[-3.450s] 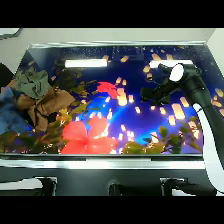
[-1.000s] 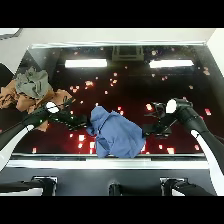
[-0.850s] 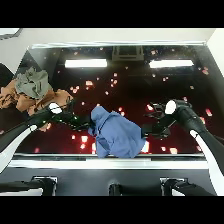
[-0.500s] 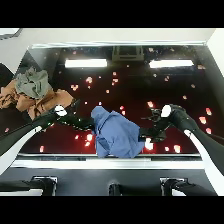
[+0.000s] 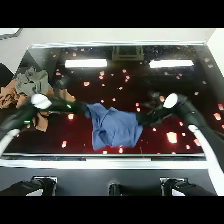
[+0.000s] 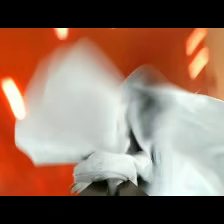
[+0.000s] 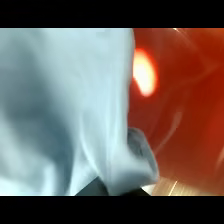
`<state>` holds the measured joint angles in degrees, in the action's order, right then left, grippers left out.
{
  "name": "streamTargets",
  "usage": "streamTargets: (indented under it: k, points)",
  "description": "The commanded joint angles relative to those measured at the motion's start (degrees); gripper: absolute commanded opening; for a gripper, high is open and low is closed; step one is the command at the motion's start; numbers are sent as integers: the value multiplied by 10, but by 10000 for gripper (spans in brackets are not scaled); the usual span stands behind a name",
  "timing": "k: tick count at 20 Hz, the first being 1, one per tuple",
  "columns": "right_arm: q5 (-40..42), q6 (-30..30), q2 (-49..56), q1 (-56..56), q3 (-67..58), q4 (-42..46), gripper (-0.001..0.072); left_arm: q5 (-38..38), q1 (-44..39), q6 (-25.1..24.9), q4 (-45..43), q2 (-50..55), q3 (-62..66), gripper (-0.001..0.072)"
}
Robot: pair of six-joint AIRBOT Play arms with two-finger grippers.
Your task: Fold the shirts.
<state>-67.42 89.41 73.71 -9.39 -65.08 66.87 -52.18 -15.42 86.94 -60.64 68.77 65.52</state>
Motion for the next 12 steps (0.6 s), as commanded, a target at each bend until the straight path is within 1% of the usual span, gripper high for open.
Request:
streamTargets:
  k: [1, 2, 3, 5, 6, 7, 10, 12]
  points:
    - [89, 2, -119, 0, -170, 176, 44, 10, 27, 62, -132, -148, 133, 31]
    - [126, 21, -157, 0, -218, 224, 44, 20, 40, 78, -158, -187, 173, 31]
    - [157, 34, -191, 0, -252, 251, 44, 33, 55, 97, -184, -225, 209, 32]
    - [191, 50, -254, 0, -289, 264, 44, 48, 81, 131, -215, -285, 249, 31]
    - [190, 56, -284, 0, -289, 262, 44, 47, 91, 140, -217, -311, 253, 31]
    - [171, 66, -306, 0, -289, 262, 44, 40, 97, 141, -217, -332, 253, 31]
    - [59, 66, -337, 0, -289, 286, 44, -6, 101, 143, -240, -360, 253, 31]
    - [-9, 66, -342, 0, -289, 299, 44, -7, 101, 143, -247, -364, 253, 31]
